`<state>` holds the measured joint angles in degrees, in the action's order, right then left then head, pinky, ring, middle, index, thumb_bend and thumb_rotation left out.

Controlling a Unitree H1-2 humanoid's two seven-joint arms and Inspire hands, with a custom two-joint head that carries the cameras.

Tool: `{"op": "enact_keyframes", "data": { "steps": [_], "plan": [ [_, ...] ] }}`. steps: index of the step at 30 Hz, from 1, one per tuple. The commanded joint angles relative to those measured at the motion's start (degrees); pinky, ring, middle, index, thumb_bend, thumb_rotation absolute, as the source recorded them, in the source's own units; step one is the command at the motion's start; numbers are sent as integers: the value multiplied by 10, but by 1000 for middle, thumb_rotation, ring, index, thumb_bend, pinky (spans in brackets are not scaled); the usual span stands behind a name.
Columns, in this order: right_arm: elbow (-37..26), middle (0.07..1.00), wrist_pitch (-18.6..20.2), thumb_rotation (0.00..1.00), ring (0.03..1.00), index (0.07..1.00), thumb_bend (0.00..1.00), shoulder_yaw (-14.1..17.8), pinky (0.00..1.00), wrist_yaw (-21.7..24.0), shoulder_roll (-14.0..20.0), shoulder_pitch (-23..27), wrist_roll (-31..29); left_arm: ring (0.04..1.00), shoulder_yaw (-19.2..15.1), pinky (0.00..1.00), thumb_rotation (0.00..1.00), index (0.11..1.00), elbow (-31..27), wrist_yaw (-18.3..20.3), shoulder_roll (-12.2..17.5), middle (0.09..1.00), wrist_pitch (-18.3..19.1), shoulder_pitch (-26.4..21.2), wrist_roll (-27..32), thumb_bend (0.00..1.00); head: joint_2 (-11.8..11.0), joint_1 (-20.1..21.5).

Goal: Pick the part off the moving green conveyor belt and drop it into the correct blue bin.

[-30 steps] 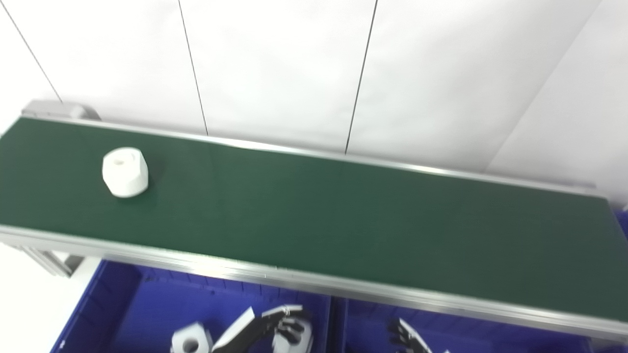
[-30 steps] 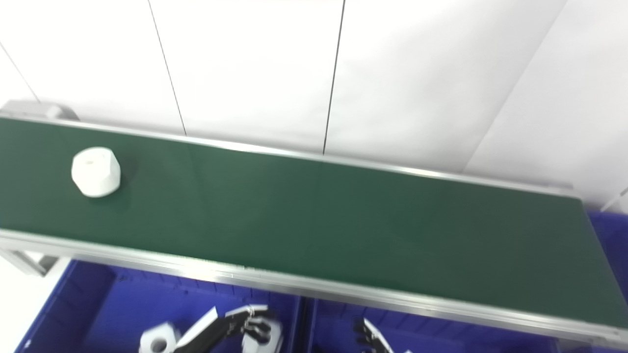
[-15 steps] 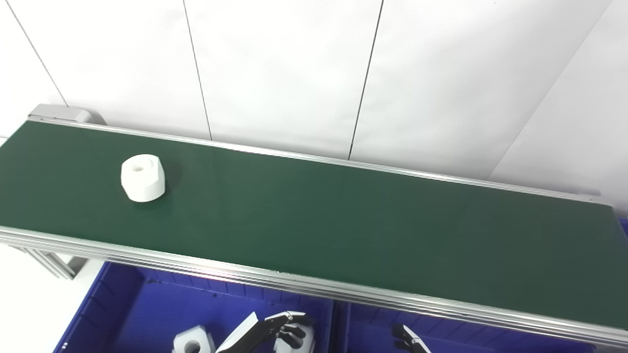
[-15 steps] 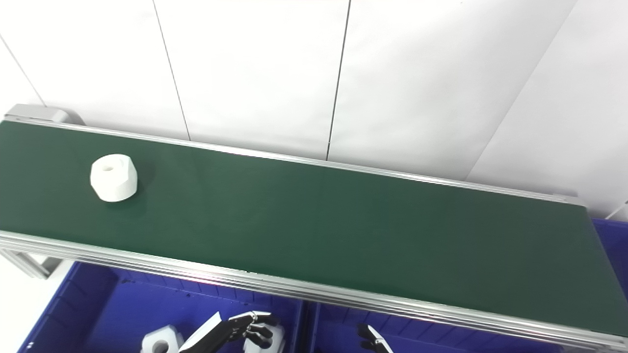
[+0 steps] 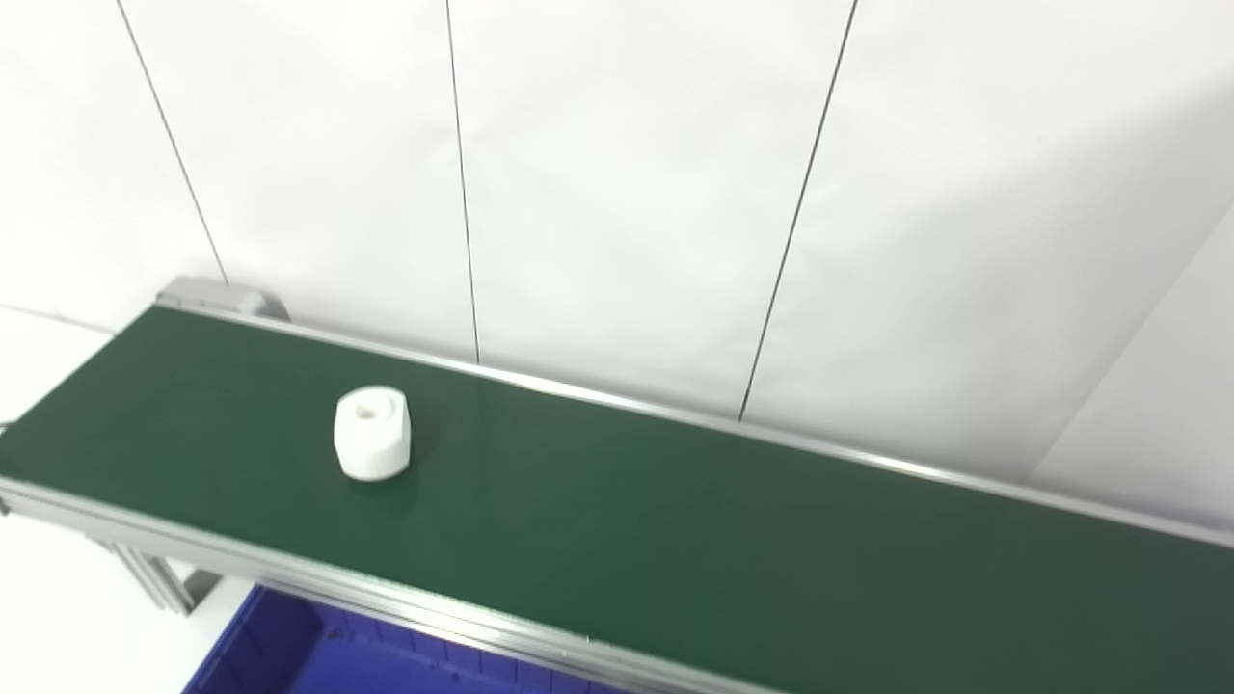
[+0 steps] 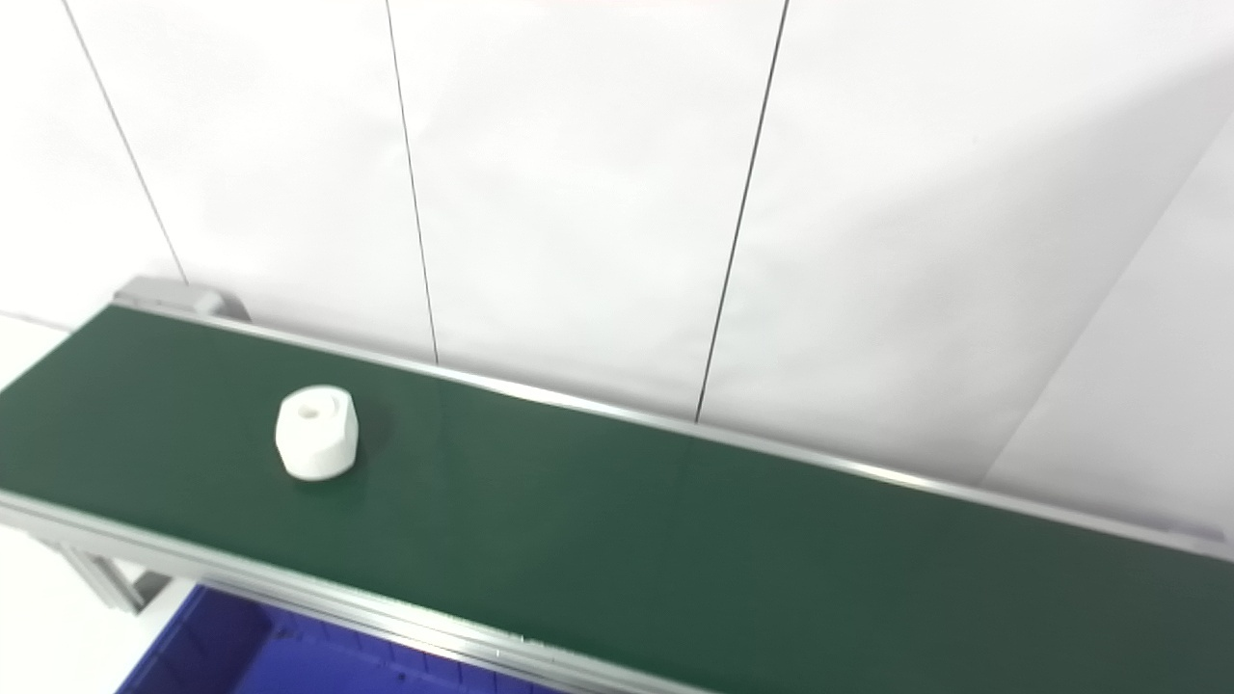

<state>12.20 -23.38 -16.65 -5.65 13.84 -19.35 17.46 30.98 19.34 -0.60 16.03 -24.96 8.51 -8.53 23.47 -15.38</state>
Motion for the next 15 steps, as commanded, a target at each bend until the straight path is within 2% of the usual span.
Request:
{"op": "enact_keyframes", "data": {
  "steps": [1, 5, 8, 12, 15],
  "plan": [
    [-8, 878, -35, 292, 820, 904, 833, -1, 696, -15, 1, 2, -14, 739, 3, 677, 233, 773, -5, -16, 5, 809, -20, -12, 3, 868, 1, 1],
    [-2, 872, -35, 298, 810, 899, 832, -5, 689, -18, -1, 6, -11, 734, 10, 671, 242, 770, -1, -23, 10, 807, -20, -17, 3, 866, -1, 5],
    [-3, 878, -35, 313, 817, 903, 831, -2, 696, -13, -4, 8, -3, 730, 10, 671, 257, 770, -14, -14, 18, 805, -20, -17, 11, 863, -3, 11],
    [-5, 872, -35, 315, 828, 898, 824, -1, 726, -15, -10, 8, 7, 705, 1, 662, 284, 779, -56, 6, 32, 767, -20, -10, 31, 860, 1, 18],
    [-6, 870, -35, 315, 830, 894, 824, -3, 727, -24, -11, 9, 13, 670, -17, 636, 278, 772, -121, 37, 40, 746, -20, -3, 57, 852, 4, 20]
  ]
}}
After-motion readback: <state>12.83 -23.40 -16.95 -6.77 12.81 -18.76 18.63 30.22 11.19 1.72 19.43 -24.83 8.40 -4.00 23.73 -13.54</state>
